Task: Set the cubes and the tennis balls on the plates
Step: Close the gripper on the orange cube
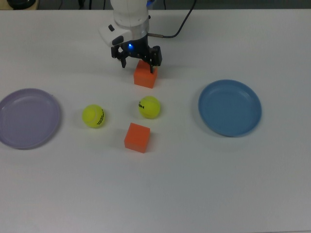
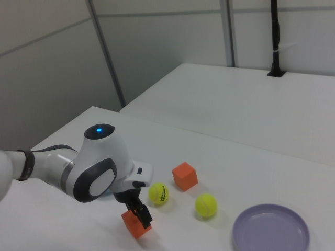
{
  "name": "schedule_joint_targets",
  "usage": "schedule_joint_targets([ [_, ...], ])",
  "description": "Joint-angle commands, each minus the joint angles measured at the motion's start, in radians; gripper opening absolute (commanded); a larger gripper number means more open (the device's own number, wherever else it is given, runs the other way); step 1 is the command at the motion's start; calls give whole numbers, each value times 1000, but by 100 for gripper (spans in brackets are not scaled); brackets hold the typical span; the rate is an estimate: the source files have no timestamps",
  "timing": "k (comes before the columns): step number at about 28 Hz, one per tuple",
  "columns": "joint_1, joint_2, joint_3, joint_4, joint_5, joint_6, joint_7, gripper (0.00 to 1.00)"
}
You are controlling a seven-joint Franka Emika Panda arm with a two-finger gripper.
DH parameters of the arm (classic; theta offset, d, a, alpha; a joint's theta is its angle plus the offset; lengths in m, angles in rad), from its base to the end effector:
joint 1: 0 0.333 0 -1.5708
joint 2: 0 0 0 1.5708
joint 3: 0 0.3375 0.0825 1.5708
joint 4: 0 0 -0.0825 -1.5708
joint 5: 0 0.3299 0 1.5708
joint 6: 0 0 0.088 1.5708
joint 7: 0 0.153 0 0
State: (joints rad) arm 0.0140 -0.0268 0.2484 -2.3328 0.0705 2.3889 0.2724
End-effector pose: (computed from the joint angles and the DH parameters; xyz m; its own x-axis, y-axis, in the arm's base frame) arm 0.4569 0.1259 0.3670 0.9960 -0.0613 0.0657 -0.0570 -0.9962 -0.0657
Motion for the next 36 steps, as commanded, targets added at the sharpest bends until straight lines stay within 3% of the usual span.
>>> schedule_joint_targets([
  [1,-6,10,18,-17,22,33,10,100],
  [15,-6,51,46,-13,22,36,8,100],
  [36,-12,65,46,13,22,30,-2,100],
])
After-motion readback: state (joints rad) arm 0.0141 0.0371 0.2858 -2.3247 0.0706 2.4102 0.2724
